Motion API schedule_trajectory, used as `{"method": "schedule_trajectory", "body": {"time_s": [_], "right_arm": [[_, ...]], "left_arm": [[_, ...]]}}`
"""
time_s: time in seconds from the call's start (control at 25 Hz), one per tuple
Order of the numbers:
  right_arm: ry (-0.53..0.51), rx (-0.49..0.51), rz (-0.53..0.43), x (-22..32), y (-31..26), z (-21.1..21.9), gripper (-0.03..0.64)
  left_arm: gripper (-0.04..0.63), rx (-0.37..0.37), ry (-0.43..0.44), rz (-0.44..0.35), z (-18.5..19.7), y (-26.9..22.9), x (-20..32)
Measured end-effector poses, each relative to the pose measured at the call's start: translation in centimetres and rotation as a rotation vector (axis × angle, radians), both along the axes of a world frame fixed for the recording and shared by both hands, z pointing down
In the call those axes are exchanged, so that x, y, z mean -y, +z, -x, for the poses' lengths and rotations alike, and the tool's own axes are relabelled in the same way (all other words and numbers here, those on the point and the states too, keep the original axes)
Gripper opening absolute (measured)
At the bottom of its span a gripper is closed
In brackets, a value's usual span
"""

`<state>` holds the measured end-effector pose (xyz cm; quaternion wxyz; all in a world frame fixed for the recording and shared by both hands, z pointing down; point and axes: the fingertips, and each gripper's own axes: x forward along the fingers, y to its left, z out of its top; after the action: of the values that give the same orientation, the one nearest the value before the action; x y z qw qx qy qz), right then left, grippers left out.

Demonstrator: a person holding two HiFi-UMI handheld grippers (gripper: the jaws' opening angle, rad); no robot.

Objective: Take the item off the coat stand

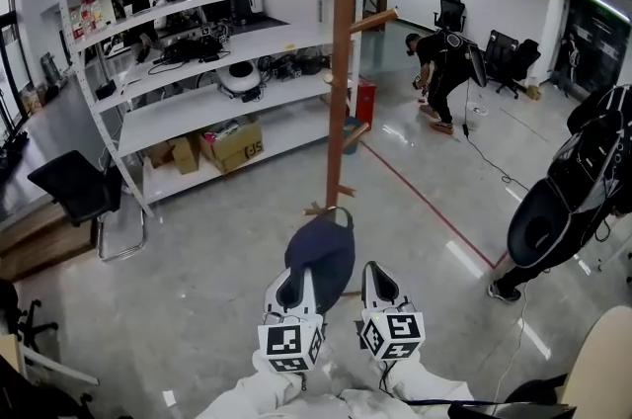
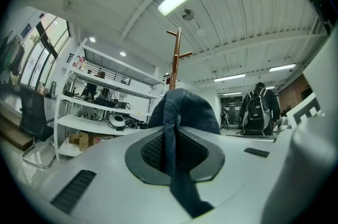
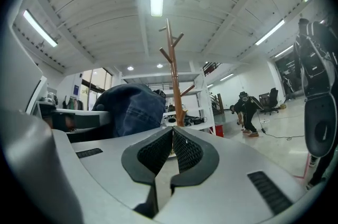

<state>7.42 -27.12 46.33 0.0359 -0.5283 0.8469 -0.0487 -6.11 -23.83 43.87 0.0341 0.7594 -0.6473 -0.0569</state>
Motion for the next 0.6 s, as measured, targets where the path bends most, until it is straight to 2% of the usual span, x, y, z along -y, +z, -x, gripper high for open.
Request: {"method": "schedule_trajectory", "body": {"time_s": [0.28,0.6], "right_arm": [[0.000,0.019,0.021,-4.0,0.5,3.5,0.011],[0.056,0.002,0.033,-8.6,1.3,4.3,0.011]], "left_arm": [[0.020,0.007,0.037,-0.004,2.0,-0.2,-3.4],[0.020,-0.010,0.063,-0.001,4.3,0.4,-7.1]]}}
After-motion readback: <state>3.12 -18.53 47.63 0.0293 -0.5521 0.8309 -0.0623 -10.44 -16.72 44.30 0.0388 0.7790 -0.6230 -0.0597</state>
